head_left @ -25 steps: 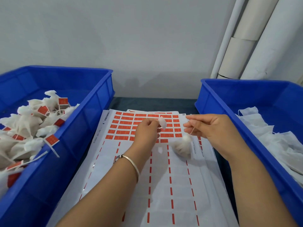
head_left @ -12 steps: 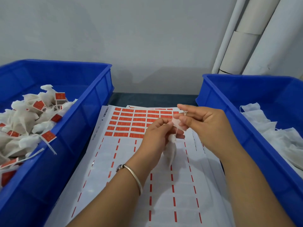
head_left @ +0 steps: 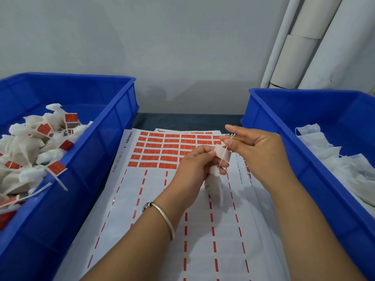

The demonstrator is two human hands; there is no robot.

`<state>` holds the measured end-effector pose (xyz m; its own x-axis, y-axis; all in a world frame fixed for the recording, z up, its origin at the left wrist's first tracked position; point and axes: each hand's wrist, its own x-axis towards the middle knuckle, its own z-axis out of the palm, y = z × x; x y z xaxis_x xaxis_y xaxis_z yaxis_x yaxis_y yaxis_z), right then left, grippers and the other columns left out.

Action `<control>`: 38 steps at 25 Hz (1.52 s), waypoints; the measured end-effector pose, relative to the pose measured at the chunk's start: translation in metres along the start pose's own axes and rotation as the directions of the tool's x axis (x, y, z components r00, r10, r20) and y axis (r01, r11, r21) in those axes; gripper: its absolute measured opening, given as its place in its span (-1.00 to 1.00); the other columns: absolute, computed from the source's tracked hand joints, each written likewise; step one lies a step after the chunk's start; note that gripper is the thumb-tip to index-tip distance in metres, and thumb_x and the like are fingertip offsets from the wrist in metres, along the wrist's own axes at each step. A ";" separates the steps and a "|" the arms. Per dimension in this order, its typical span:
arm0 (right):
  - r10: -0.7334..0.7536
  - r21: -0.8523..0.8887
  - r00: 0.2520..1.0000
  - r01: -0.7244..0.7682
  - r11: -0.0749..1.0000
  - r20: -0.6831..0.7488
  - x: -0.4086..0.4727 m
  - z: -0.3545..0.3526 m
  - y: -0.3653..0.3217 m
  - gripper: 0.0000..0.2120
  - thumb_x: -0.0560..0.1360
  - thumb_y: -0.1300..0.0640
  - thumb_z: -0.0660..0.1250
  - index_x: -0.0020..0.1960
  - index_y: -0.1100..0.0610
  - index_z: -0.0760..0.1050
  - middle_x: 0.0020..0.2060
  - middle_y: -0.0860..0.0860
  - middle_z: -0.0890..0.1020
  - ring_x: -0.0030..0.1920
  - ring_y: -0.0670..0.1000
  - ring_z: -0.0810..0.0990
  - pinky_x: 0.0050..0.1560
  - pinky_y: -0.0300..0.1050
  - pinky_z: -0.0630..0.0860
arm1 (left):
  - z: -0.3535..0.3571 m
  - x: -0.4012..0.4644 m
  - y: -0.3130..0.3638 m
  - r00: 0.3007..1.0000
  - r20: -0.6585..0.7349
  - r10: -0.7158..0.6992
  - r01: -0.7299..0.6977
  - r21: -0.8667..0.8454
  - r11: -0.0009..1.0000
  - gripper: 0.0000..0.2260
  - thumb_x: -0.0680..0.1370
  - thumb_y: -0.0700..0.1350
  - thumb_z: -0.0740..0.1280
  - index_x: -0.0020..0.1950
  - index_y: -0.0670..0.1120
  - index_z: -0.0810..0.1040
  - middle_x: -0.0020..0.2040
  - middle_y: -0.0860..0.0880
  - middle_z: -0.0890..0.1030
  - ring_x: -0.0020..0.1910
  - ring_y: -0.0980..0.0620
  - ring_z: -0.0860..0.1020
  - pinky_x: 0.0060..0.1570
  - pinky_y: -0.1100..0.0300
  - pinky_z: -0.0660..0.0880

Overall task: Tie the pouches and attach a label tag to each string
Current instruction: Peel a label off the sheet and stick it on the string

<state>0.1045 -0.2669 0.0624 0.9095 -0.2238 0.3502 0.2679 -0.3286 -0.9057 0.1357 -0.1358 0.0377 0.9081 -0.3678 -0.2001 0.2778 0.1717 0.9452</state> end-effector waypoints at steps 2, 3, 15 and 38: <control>0.005 0.018 1.000 -0.005 1.000 -0.006 0.000 -0.001 0.002 -0.72 0.43 0.20 0.41 -0.03 -0.18 0.56 -0.29 -0.32 0.65 -0.14 -0.26 0.65 -0.20 -0.48 0.50 | 0.000 0.000 0.000 1.000 0.011 0.001 -0.001 -0.010 1.000 -0.87 0.61 -0.19 0.19 -0.02 -0.11 0.53 -0.25 -0.08 0.64 -0.32 0.01 0.60 0.04 0.11 0.54; 0.009 0.021 1.000 -0.008 1.000 -0.012 0.001 -0.001 0.002 -0.72 0.44 0.20 0.41 -0.03 -0.18 0.56 -0.28 -0.30 0.65 -0.14 -0.24 0.66 -0.21 -0.45 0.51 | 0.000 0.000 0.000 1.000 0.017 0.003 -0.002 -0.012 1.000 -0.87 0.60 -0.19 0.19 -0.02 -0.11 0.53 -0.23 -0.09 0.64 -0.31 0.01 0.60 0.03 0.12 0.54; 0.036 -0.008 0.997 -0.037 0.999 -0.068 0.002 0.000 0.003 -0.74 0.45 0.13 0.40 0.05 -0.17 0.53 -0.19 -0.24 0.64 -0.20 -0.28 0.64 -0.32 -0.44 0.51 | -0.005 0.003 -0.006 0.989 0.079 0.128 -0.137 0.114 0.984 -0.87 0.49 -0.24 0.35 -0.16 -0.02 0.62 -0.23 0.07 0.65 -0.26 0.09 0.58 -0.03 0.10 0.53; 0.047 0.072 0.999 -0.047 0.996 0.001 -0.002 0.003 -0.004 -0.77 0.36 0.04 0.39 -0.01 -0.18 0.54 -0.23 -0.21 0.70 -0.19 -0.17 0.68 -0.25 -0.40 0.54 | -0.002 0.005 -0.004 0.990 0.013 0.139 -0.139 0.167 0.976 -0.72 0.55 -0.02 0.29 -0.36 0.11 0.63 -0.38 0.18 0.60 -0.22 0.09 0.54 -0.20 0.23 0.46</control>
<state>0.1031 -0.2625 0.0647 0.9214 -0.2384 0.3070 0.2470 -0.2507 -0.9360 0.1397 -0.1367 0.0323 0.9337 -0.3523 -0.0634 0.0923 0.0657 0.9936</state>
